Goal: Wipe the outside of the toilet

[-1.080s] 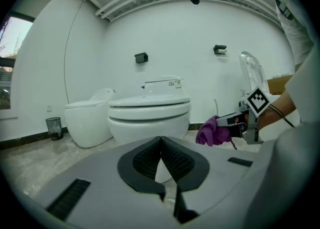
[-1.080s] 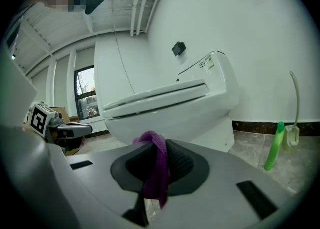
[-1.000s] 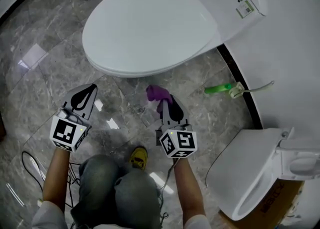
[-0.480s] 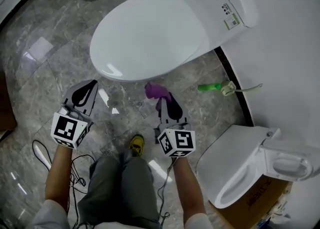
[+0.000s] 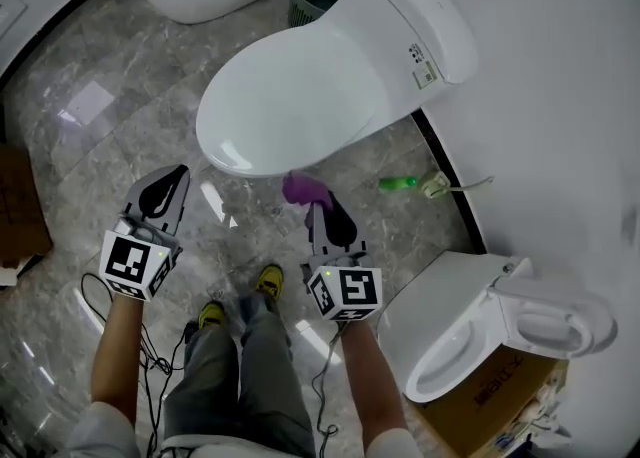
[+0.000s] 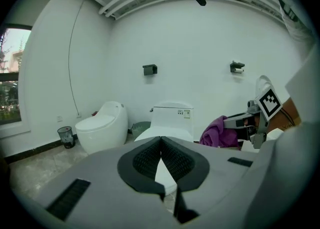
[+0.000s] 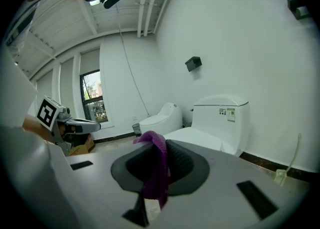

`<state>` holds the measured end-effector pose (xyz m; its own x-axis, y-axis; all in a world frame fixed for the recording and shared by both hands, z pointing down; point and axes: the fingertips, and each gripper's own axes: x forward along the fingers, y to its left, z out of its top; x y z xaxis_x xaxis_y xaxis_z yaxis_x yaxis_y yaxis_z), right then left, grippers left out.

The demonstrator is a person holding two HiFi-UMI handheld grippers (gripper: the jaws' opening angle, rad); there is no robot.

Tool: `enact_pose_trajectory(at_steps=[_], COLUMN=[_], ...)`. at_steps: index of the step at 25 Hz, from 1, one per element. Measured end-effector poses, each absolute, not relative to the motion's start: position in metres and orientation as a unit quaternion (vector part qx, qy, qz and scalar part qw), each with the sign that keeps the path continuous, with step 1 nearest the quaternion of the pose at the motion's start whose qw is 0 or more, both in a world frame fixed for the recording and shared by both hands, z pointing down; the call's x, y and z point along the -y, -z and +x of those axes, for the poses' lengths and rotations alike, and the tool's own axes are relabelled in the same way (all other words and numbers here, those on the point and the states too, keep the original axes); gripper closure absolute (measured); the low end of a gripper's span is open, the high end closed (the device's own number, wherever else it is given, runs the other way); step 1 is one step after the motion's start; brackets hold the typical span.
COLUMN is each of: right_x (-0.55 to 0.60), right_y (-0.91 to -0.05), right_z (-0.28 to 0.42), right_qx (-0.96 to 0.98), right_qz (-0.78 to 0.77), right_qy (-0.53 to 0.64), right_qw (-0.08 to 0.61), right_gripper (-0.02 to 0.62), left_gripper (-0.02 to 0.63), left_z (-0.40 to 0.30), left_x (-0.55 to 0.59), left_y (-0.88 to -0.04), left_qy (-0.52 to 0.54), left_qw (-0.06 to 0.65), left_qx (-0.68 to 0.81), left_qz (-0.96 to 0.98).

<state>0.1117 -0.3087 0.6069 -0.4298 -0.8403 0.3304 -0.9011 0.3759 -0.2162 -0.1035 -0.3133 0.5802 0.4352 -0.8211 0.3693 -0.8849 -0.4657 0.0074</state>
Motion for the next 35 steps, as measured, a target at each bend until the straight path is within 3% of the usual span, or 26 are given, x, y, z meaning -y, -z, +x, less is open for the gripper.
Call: enact_pose_trajectory(at_steps=[17,35], right_x=[0.322,0.282], right_y=[-0.393,-0.252], right_z=[0.103,0.097], right_qx=[0.841,0.844], right_qz=[0.509,0.505], right_qy=[-0.176,-0.182], right_qw=[0.054,0.014], right_gripper=[0.538,0.538], left_gripper=[0.594,0.594], left_z=[-0.104,-0.119], left_x=[0.311,0.262], left_y=[-0.375,-0.218], left_qy=[-0.15,-0.089], left_qw=[0.075,0.043], left_qx=[0.547,0.588], left_qz=[0.82,0.803])
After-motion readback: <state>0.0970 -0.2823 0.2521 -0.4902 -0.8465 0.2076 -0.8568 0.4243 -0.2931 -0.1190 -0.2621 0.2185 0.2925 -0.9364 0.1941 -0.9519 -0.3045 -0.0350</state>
